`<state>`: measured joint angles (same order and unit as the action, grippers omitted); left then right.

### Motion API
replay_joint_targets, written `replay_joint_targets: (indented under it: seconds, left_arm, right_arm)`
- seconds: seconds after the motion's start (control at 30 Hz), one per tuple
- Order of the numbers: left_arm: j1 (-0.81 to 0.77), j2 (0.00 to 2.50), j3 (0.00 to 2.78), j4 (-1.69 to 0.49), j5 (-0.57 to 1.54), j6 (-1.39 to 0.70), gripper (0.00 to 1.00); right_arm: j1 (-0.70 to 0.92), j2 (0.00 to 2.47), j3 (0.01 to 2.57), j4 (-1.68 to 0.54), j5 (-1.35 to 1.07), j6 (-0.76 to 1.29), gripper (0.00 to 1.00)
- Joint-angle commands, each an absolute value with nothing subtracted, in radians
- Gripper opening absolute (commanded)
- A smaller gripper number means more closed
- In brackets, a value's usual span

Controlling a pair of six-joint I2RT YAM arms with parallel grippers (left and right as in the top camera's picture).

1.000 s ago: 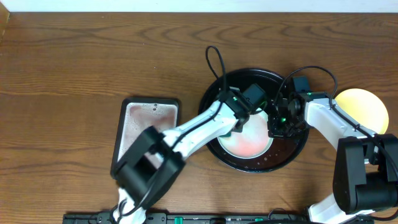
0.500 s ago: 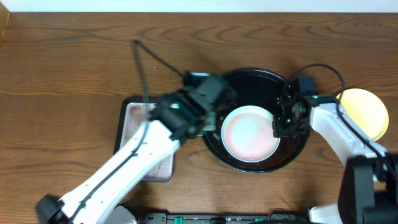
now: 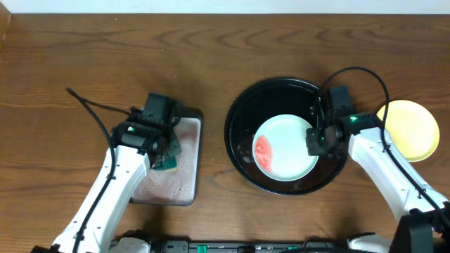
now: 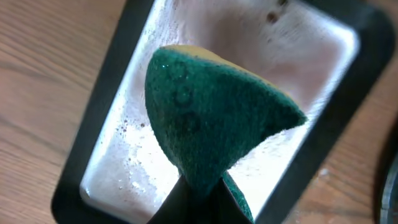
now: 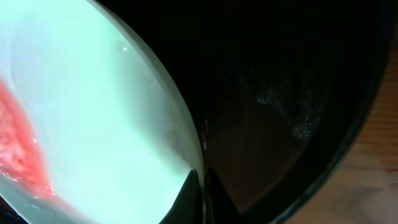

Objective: Clean dirty plates on tray and stack at the side
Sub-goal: 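Return the green sponge to the soapy dish with the left gripper, then tilt the pale green plate up on its edge with the right gripper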

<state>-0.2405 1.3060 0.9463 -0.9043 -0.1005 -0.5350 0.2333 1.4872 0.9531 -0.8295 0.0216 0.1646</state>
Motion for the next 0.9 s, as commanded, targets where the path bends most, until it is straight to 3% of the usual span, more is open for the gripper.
replay_joint_targets:
  seconds: [0.0,0.07,0.3,0.6,0.67,0.87]
  left_arm:
    - [-0.211,1.297,0.926,-0.888,-0.043,-0.48,0.17]
    - [-0.21,1.291,0.93,-0.888,-0.021,-0.465,0.35]
    - [-0.21,1.191,0.936,-0.895,0.091,-0.442,0.66]
    - [-0.21,1.028,0.935,-0.946,0.101,-0.442,0.72]
    - [-0.21,1.016,0.935,-0.949,0.101,-0.442,0.82]
    - [-0.21,1.025,0.935,-0.948,0.101,-0.442,0.83]
  right_arm:
    - [0.278,1.412,0.953,-0.832,0.087,0.187,0.01]
    - [0.301,1.372,0.953,-0.834,0.133,0.187,0.01]
    - [0.415,1.196,0.953,-0.85,0.31,0.186,0.01]
    - [0.589,1.085,0.953,-0.857,0.584,0.125,0.01]
    - [0.638,1.082,0.953,-0.856,0.68,0.125,0.01]
    - [0.818,1.083,0.953,-0.857,0.928,0.125,0.01]
